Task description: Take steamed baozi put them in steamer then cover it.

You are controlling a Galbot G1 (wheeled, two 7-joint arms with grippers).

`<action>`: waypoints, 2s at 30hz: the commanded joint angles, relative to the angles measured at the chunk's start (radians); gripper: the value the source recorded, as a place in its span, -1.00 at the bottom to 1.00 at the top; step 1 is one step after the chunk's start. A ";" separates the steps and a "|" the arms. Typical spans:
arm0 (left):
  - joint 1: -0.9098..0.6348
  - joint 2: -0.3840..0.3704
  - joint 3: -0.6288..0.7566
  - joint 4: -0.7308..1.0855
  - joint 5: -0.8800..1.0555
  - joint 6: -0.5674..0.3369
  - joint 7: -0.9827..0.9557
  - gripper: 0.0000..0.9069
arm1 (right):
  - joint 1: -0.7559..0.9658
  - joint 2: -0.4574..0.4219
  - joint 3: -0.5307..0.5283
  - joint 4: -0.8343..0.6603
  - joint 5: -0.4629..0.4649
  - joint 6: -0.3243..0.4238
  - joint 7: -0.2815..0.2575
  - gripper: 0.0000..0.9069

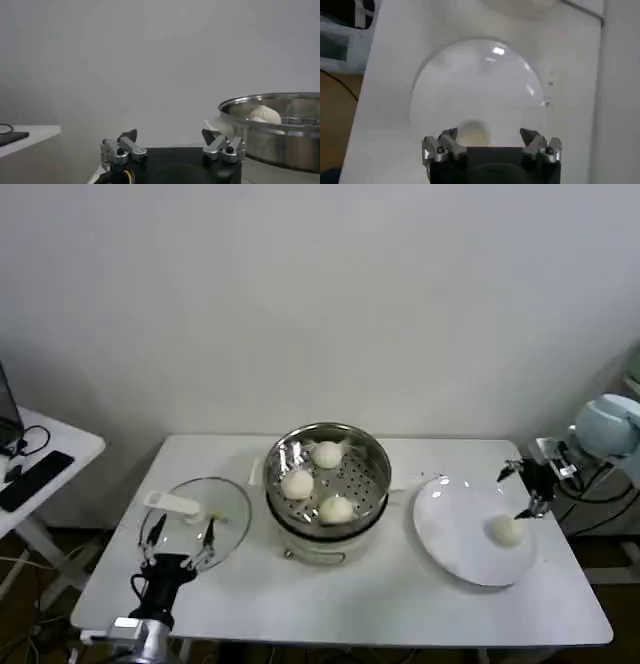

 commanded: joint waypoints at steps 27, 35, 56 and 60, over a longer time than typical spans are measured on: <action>-0.008 -0.012 -0.006 0.018 0.026 0.003 0.000 1.00 | -0.345 0.238 0.300 -0.426 -0.138 0.022 -0.023 1.00; -0.012 -0.014 -0.006 0.022 0.032 0.001 0.000 1.00 | -0.348 0.255 0.293 -0.444 -0.145 0.019 -0.023 1.00; -0.006 -0.018 -0.005 0.019 0.034 -0.001 -0.001 1.00 | -0.344 0.268 0.315 -0.465 -0.146 0.015 -0.023 0.73; -0.005 -0.018 -0.005 0.018 0.035 -0.002 -0.001 1.00 | -0.341 0.267 0.321 -0.465 -0.139 0.014 -0.023 0.73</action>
